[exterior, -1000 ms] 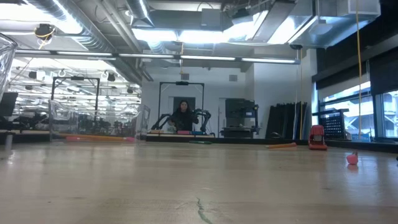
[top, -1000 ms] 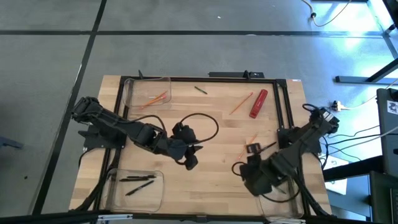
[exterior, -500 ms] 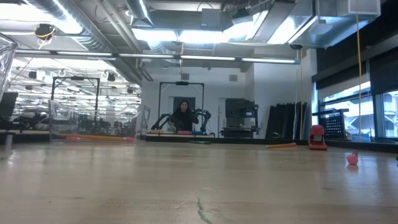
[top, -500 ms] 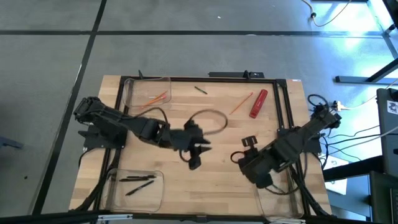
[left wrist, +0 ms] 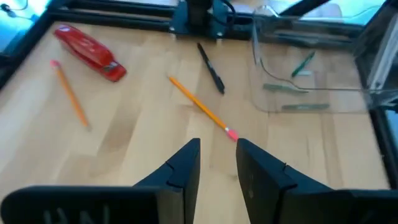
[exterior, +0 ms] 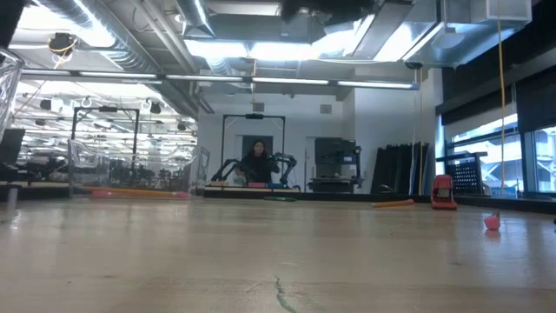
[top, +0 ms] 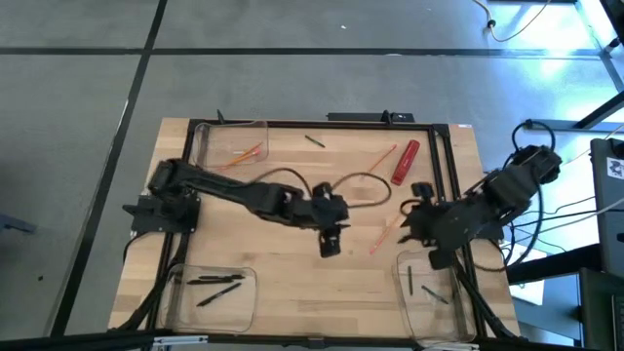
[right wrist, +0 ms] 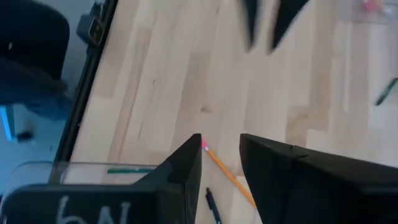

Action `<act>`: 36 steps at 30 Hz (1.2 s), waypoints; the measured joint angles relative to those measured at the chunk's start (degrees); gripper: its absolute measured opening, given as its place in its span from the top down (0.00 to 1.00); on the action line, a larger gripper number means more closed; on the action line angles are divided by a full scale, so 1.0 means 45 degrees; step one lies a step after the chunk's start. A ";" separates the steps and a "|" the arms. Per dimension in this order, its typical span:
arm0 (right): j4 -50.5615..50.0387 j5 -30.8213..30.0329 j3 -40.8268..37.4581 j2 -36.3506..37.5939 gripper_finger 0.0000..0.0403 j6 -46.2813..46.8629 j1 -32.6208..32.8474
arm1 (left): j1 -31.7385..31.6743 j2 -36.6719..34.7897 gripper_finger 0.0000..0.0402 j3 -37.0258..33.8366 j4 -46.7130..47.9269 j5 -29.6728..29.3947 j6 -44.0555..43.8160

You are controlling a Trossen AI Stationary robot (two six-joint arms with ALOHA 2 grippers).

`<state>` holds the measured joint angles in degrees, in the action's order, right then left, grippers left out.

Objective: Sort crayons/erasers/pens/pencils in bins
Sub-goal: Put the orange pencil into the top transparent bin

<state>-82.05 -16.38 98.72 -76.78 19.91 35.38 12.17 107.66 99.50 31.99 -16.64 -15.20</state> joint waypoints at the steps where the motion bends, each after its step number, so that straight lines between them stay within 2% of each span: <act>1: 0.0002 -0.0086 0.0000 0.0139 0.72 0.0115 0.0005 | 0.0048 0.0315 0.76 0.0004 -0.0303 -0.0001 0.0114; 9: -0.0083 -0.0259 -0.0005 0.0359 0.72 -0.0472 0.0005 | 0.0712 0.2972 0.76 0.0005 -0.3764 0.0020 0.1326; 14: 0.0065 -0.0301 -0.0262 0.0327 0.72 -0.0910 0.0000 | 0.1048 0.4403 0.76 0.0010 -0.6474 0.0014 0.0807; 19: 0.0082 -0.0442 -0.0893 0.0322 0.72 -0.0865 0.0000 | 0.1062 0.5671 0.76 0.0019 -0.8434 -0.0747 0.0498; 23: 0.0110 -0.0437 -0.1401 0.0322 0.72 -0.0838 0.0000 | 0.1045 0.6399 0.76 0.0015 -0.8943 -0.1487 0.0403; 36: 0.0202 -0.0437 -0.1588 0.0322 0.72 -0.0832 -0.0005 | 0.0765 0.7199 0.76 0.0020 -0.9565 -0.2391 -0.0936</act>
<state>-81.14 -18.35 91.57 -75.33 16.16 35.35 15.61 140.06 99.59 -11.06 -27.40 -19.42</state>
